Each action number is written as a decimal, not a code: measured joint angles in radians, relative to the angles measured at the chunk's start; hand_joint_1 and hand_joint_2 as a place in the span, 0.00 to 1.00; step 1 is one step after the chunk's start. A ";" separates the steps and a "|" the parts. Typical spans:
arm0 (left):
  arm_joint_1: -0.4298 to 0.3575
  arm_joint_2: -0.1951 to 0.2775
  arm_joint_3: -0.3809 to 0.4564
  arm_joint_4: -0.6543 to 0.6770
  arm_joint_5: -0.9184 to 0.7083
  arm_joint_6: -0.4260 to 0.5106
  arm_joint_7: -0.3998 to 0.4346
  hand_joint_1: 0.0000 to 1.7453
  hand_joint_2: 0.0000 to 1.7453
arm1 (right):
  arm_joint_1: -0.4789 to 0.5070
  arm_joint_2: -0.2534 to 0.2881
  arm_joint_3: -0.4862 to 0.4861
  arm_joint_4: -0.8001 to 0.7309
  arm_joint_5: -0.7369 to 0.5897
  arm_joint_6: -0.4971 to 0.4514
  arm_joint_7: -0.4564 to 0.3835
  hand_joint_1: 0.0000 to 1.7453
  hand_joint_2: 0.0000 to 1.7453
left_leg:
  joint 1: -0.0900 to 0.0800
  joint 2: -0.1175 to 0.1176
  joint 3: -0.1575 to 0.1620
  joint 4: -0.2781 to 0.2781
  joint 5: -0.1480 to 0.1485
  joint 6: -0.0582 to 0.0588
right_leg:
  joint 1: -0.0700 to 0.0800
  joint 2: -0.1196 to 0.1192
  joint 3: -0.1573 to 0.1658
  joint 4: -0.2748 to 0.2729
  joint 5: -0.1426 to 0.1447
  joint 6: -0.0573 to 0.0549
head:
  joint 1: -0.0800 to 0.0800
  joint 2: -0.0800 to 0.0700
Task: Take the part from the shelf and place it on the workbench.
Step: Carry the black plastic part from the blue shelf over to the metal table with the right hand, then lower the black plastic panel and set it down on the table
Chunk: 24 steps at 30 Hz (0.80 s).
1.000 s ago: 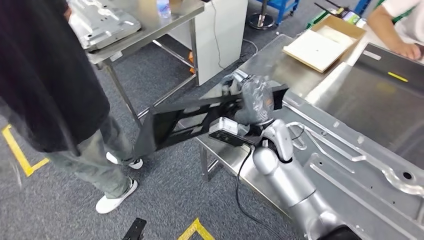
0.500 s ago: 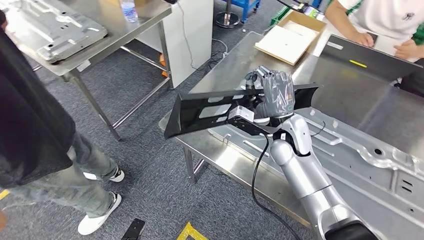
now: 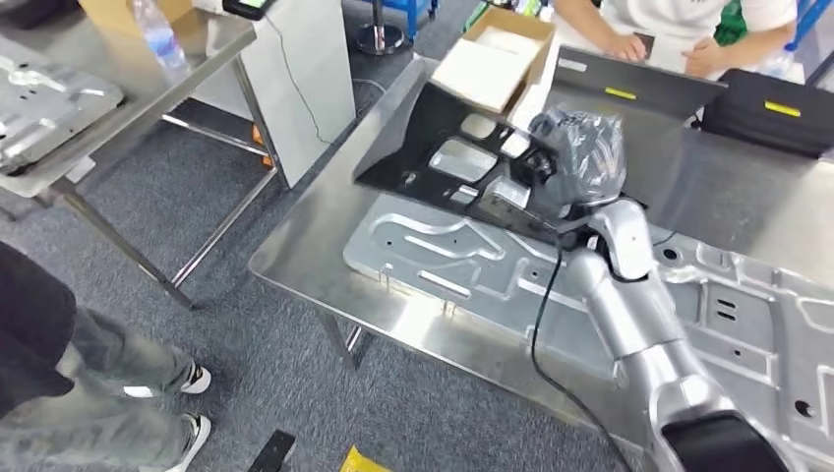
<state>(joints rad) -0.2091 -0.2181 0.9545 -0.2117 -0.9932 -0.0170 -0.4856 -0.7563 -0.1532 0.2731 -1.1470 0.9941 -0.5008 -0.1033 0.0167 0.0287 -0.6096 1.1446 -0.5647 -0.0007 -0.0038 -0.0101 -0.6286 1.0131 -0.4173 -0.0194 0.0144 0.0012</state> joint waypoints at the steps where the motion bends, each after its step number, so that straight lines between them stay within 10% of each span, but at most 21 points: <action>1: 0.002 0.000 -0.001 0.000 -0.001 0.000 0.001 0.00 1.00 | -0.014 -0.008 -0.006 0.018 0.017 -0.002 0.013 1.00 1.00 | 0.000 -0.013 -0.037 0.074 -0.032 0.000 | 0.000 0.010 0.000 0.001 0.000 -0.003 | 0.000 0.000; 4: 0.008 0.000 -0.003 0.000 -0.005 0.000 0.003 0.00 1.00 | -0.048 -0.032 -0.026 0.079 0.064 -0.011 0.037 1.00 1.00 | 0.000 -0.023 -0.096 0.168 -0.033 0.002 | 0.002 0.048 0.000 0.007 -0.002 -0.004 | -0.001 0.000; 7: 0.007 -0.001 -0.008 0.000 -0.010 -0.009 -0.003 0.00 1.00 | -0.076 -0.048 -0.048 0.132 0.106 -0.041 0.051 1.00 1.00 | 0.000 -0.055 -0.024 -0.021 0.082 0.017 | 0.002 0.083 -0.003 0.018 -0.007 0.002 | 0.000 0.000; 11: 0.004 -0.001 -0.016 0.000 -0.007 -0.039 -0.024 0.00 1.00 | -0.095 -0.063 -0.071 0.184 0.148 -0.083 0.076 1.00 1.00 | -0.003 -0.073 0.014 -0.111 0.102 0.028 | -0.005 0.112 -0.015 0.020 -0.002 0.026 | 0.000 0.000; 14: 0.000 -0.006 -0.025 0.000 -0.005 -0.053 -0.040 0.00 1.00 | -0.101 -0.075 -0.082 0.204 0.192 -0.108 0.092 1.00 1.00 | 0.003 -0.056 0.023 -0.134 0.116 0.044 | -0.004 0.074 -0.035 0.061 -0.033 0.044 | 0.005 0.000; 17: 0.002 -0.008 -0.028 0.000 -0.003 -0.056 -0.049 0.00 1.00 | -0.109 -0.077 -0.086 0.221 0.229 -0.125 0.106 1.00 1.00 | 0.004 -0.043 0.026 -0.139 0.117 0.048 | -0.010 0.023 -0.118 0.235 -0.114 0.060 | 0.008 0.000; 19: 0.005 -0.008 -0.029 0.000 -0.001 -0.057 -0.055 0.00 1.00 | -0.108 -0.077 -0.087 0.231 0.251 -0.127 0.110 1.00 1.00 | 0.004 -0.035 0.027 -0.136 0.113 0.045 | -0.017 0.016 -0.141 0.273 -0.109 0.067 | 0.009 0.000; 23: 0.003 -0.008 -0.029 0.000 0.003 -0.059 -0.062 0.00 1.00 | -0.114 -0.077 -0.087 0.237 0.282 -0.126 0.111 1.00 1.00 | 0.003 -0.029 0.034 -0.125 0.096 0.030 | -0.019 0.007 -0.027 0.048 -0.002 0.063 | 0.008 0.000; 24: 0.002 -0.008 -0.030 0.000 0.005 -0.059 -0.063 0.00 1.00 | -0.117 -0.078 -0.086 0.237 0.287 -0.125 0.110 0.75 0.75 | 0.002 -0.028 0.034 -0.124 0.094 0.025 | -0.015 0.007 -0.013 0.021 0.001 0.058 | 0.008 0.000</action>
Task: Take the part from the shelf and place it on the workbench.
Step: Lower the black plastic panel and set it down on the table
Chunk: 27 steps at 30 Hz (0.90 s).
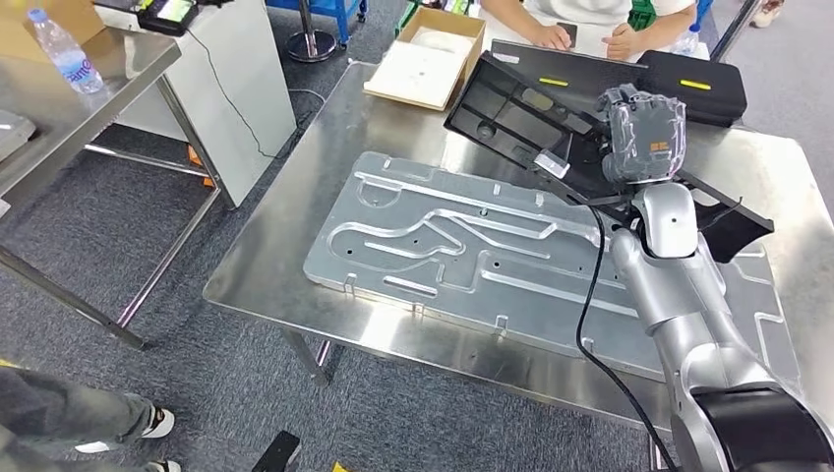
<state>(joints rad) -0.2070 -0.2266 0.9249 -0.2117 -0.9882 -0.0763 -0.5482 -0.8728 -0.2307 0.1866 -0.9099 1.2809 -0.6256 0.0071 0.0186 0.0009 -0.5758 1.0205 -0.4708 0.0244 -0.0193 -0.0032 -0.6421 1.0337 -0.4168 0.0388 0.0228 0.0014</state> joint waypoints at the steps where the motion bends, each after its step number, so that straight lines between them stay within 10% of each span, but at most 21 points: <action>1: -0.001 0.000 0.000 0.000 0.001 0.000 0.000 0.00 1.00 | -0.002 0.000 0.000 0.001 0.004 0.001 0.000 0.50 0.50 | -0.002 0.001 -0.001 -0.001 -0.001 -0.005 | 0.004 0.001 0.002 -0.003 -0.006 -0.006 | 0.000 0.000; 3: -0.002 0.000 -0.001 0.000 0.002 0.001 0.001 0.00 1.00 | -0.002 0.000 0.001 0.001 0.010 0.002 -0.003 0.00 0.00 | -0.001 0.002 0.001 0.000 -0.006 -0.016 | 0.004 0.003 0.003 -0.006 -0.007 -0.020 | 0.000 0.000; 8: -0.003 0.000 -0.015 0.000 -0.015 0.023 0.028 0.00 1.00 | -0.008 0.003 0.007 0.001 0.033 0.015 -0.015 0.00 0.00 | 0.001 0.002 -0.107 0.232 -0.122 -0.028 | 0.004 0.002 0.016 -0.011 -0.013 -0.050 | -0.001 0.000; 10: -0.002 0.000 -0.019 0.000 -0.015 0.024 0.031 0.00 1.00 | -0.007 0.004 0.009 0.002 0.038 0.017 -0.019 0.00 0.00 | 0.000 0.002 -0.148 0.295 -0.122 -0.026 | 0.009 0.005 0.017 -0.008 -0.017 -0.054 | -0.001 0.000; 11: -0.002 0.000 -0.020 0.000 -0.013 0.021 0.030 0.00 1.00 | -0.007 0.006 0.010 0.002 0.039 0.018 -0.019 0.00 0.00 | 0.000 0.001 -0.141 0.266 -0.092 -0.022 | 0.012 0.007 0.019 -0.006 -0.019 -0.055 | -0.001 0.000; 15: -0.004 0.002 -0.021 0.000 0.008 -0.003 0.021 0.00 0.00 | -0.009 0.011 0.015 0.002 0.039 0.026 -0.018 0.00 0.00 | -0.009 -0.002 -0.044 0.037 0.021 0.002 | 0.019 0.013 0.025 0.001 -0.028 -0.046 | -0.001 0.000; 20: -0.003 0.000 -0.021 0.000 0.017 -0.007 0.020 0.00 0.00 | -0.010 0.013 0.019 0.002 0.034 0.028 -0.018 0.00 0.00 | -0.007 -0.001 -0.029 -0.002 0.032 0.018 | 0.015 0.012 0.013 0.022 -0.048 -0.019 | 0.000 0.000; 24: -0.003 -0.001 -0.021 0.000 0.022 -0.005 0.021 0.00 0.00 | -0.005 0.012 0.020 0.005 0.027 0.028 -0.019 0.00 0.00 | -0.005 0.000 -0.026 -0.009 0.037 0.025 | 0.006 0.009 -0.093 0.246 -0.148 -0.001 | 0.001 0.000; 27: -0.002 -0.001 -0.021 0.000 0.024 -0.002 0.023 0.00 0.00 | 0.003 0.012 0.023 0.007 0.025 0.034 -0.019 0.00 0.00 | -0.005 -0.002 -0.025 -0.004 0.033 0.021 | 0.000 0.007 -0.077 0.199 -0.088 0.002 | 0.001 0.000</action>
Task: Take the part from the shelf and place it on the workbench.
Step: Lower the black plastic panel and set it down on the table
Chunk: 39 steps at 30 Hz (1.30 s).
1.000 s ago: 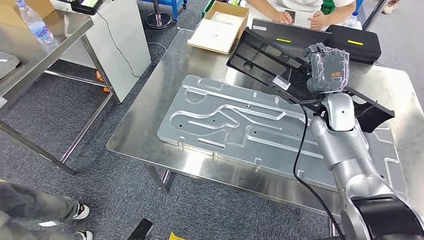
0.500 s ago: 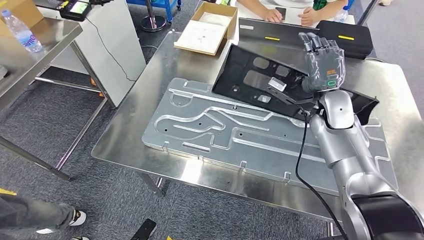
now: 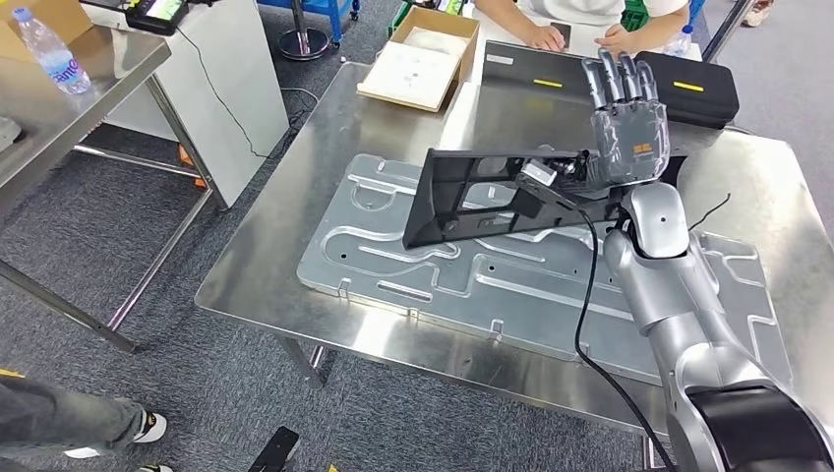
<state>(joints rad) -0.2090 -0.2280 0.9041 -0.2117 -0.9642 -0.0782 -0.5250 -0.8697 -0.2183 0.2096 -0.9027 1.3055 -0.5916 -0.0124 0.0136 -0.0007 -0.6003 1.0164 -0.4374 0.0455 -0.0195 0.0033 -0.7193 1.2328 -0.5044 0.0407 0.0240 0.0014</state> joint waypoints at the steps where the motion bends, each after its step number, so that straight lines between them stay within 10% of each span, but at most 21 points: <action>1: 0.000 0.000 0.000 0.000 0.000 0.001 0.000 0.00 0.00 | 0.000 0.000 0.001 0.000 0.000 0.004 0.000 0.00 0.00 | 0.000 -0.001 0.001 0.002 -0.003 -0.003 | -0.001 -0.002 0.034 -0.074 0.035 -0.002 | 0.000 0.000; 3: -0.001 -0.001 0.000 0.000 0.001 0.002 0.001 0.00 0.00 | -0.003 0.000 0.001 0.001 -0.001 0.011 0.001 0.00 0.00 | -0.002 -0.002 0.000 0.005 -0.006 -0.011 | 0.004 -0.004 0.086 -0.184 0.071 -0.010 | 0.000 0.000; 8: -0.002 -0.001 0.000 0.000 0.002 0.004 0.002 0.00 0.00 | -0.004 0.001 0.002 0.004 -0.001 0.024 0.010 0.00 0.00 | -0.005 -0.001 -0.009 0.026 -0.027 -0.037 | 0.005 -0.002 0.101 -0.216 0.075 -0.039 | -0.001 0.000; 13: 0.001 0.001 0.000 0.000 0.010 0.007 0.002 0.00 0.00 | -0.046 0.005 0.005 0.073 0.007 0.220 0.086 0.00 0.00 | -0.002 -0.001 -0.129 0.285 -0.141 -0.047 | 0.009 -0.004 0.103 -0.216 0.074 -0.057 | -0.003 0.000; 18: -0.002 0.008 0.001 0.000 0.021 0.008 -0.004 0.00 0.00 | -0.142 0.017 0.013 0.226 -0.015 0.420 0.126 0.00 0.00 | -0.005 -0.002 -0.023 0.049 -0.015 -0.031 | 0.015 0.000 0.097 -0.199 0.065 -0.049 | -0.002 0.000; 23: -0.002 0.012 0.002 0.000 0.022 0.008 -0.006 0.00 0.00 | -0.185 0.023 0.015 0.305 -0.026 0.472 0.133 0.00 0.00 | -0.005 -0.001 -0.008 0.004 0.001 -0.010 | 0.014 -0.001 0.088 -0.187 0.057 -0.026 | -0.002 0.000; 27: -0.004 0.012 0.002 0.000 0.023 0.008 -0.008 0.00 0.00 | -0.221 0.028 0.017 0.365 -0.043 0.556 0.139 0.00 0.00 | -0.001 -0.001 -0.004 -0.007 0.009 0.002 | 0.006 -0.001 -0.009 0.025 -0.050 -0.006 | 0.000 0.000; 29: -0.002 0.012 0.002 0.000 0.023 0.008 -0.008 0.00 0.00 | -0.226 0.030 0.018 0.382 -0.045 0.564 0.139 0.00 0.00 | 0.000 -0.001 -0.004 -0.005 0.007 0.000 | 0.000 -0.002 -0.035 0.072 -0.047 0.000 | 0.000 0.000; 33: -0.003 0.013 0.002 0.000 0.023 0.008 -0.008 0.00 0.00 | -0.248 0.034 0.018 0.402 -0.047 0.568 0.139 0.00 0.00 | 0.000 -0.002 -0.004 0.008 -0.005 -0.015 | -0.003 -0.006 0.072 -0.157 0.070 -0.003 | 0.000 0.000; 39: -0.004 0.013 0.002 0.000 0.023 0.008 -0.009 0.00 0.00 | -0.263 0.043 0.018 0.421 -0.048 0.569 0.139 0.00 0.00 | -0.001 -0.001 -0.022 0.049 -0.038 -0.045 | 0.001 -0.005 0.092 -0.206 0.075 -0.041 | -0.001 0.000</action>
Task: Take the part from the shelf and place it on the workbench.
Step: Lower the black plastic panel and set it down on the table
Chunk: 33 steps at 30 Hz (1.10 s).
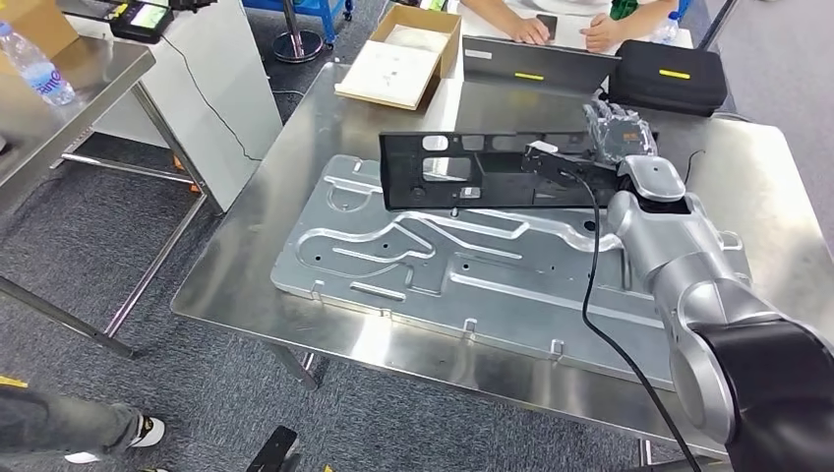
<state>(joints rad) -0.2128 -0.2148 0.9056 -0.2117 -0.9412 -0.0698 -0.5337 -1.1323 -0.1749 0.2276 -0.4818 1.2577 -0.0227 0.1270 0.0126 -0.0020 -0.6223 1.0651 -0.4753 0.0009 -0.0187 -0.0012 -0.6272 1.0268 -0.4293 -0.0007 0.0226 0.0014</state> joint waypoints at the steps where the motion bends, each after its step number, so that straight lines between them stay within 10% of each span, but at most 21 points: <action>1: 0.000 0.000 0.000 0.000 0.000 0.000 0.000 0.00 0.00 | -0.002 0.002 0.000 0.001 0.000 0.000 0.000 0.00 0.00 | 0.001 0.000 -0.022 0.049 -0.029 -0.003 | -0.001 -0.001 0.001 -0.002 0.001 -0.007 | 0.000 0.000; 5: 0.004 0.001 0.000 0.000 0.001 0.000 0.000 0.00 0.00 | -0.004 0.009 0.002 0.012 0.000 0.001 0.000 0.00 0.00 | 0.001 0.000 -0.116 0.251 -0.098 -0.006 | 0.007 0.002 0.001 0.000 0.000 -0.015 | -0.001 0.000; 10: 0.002 0.003 0.000 0.000 0.001 0.000 -0.001 0.00 0.00 | -0.010 0.015 0.002 0.019 -0.029 0.016 -0.004 0.00 0.00 | -0.004 -0.002 0.006 -0.011 0.026 0.015 | 0.014 0.007 0.000 0.008 -0.003 -0.007 | 0.000 0.000; 15: 0.001 0.006 0.000 0.000 0.001 0.000 -0.004 0.00 0.00 | -0.020 0.016 0.002 0.026 -0.092 0.070 -0.027 0.00 0.00 | -0.003 0.000 0.019 -0.048 0.041 0.038 | 0.011 0.007 -0.012 0.028 -0.020 0.018 | 0.000 0.000; 20: 0.000 0.007 0.000 0.000 -0.002 -0.002 -0.005 0.00 0.00 | -0.052 0.012 -0.032 0.061 -0.309 0.342 -0.123 0.00 0.00 | -0.001 0.001 0.018 -0.052 0.047 0.046 | 0.002 0.005 -0.120 0.271 -0.128 0.037 | 0.001 0.000; 25: 0.001 0.007 -0.001 0.000 0.001 -0.003 -0.005 0.00 0.00 | -0.087 -0.009 -0.167 0.073 -0.588 0.486 -0.245 0.00 0.00 | -0.002 -0.002 0.015 -0.040 0.039 0.031 | 0.002 0.000 -0.001 0.028 -0.008 0.032 | 0.001 0.000; 30: 0.003 0.008 -0.001 0.000 0.018 0.001 0.002 0.00 0.00 | -0.020 0.032 -0.183 -0.009 -0.674 0.262 -0.346 0.00 0.00 | -0.001 0.000 0.008 -0.025 0.024 0.004 | 0.006 0.005 0.011 -0.005 -0.002 0.000 | 0.000 0.000; 33: 0.004 0.009 0.000 0.000 0.027 0.002 0.024 0.00 0.00 | 0.051 0.081 -0.172 -0.103 -0.722 0.150 -0.372 0.00 0.00 | 0.001 0.000 -0.066 0.136 -0.063 -0.006 | 0.006 0.007 0.013 -0.009 0.001 -0.016 | -0.001 0.000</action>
<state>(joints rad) -0.2085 -0.2055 0.9059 -0.2117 -0.9145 -0.0679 -0.5096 -1.0818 -0.0943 0.0553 -0.5853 0.5354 0.1274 -0.2453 0.0131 -0.0022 -0.6882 1.2014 -0.5378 -0.0048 -0.0130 0.0054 -0.6140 1.0177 -0.4284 -0.0168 0.0215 0.0013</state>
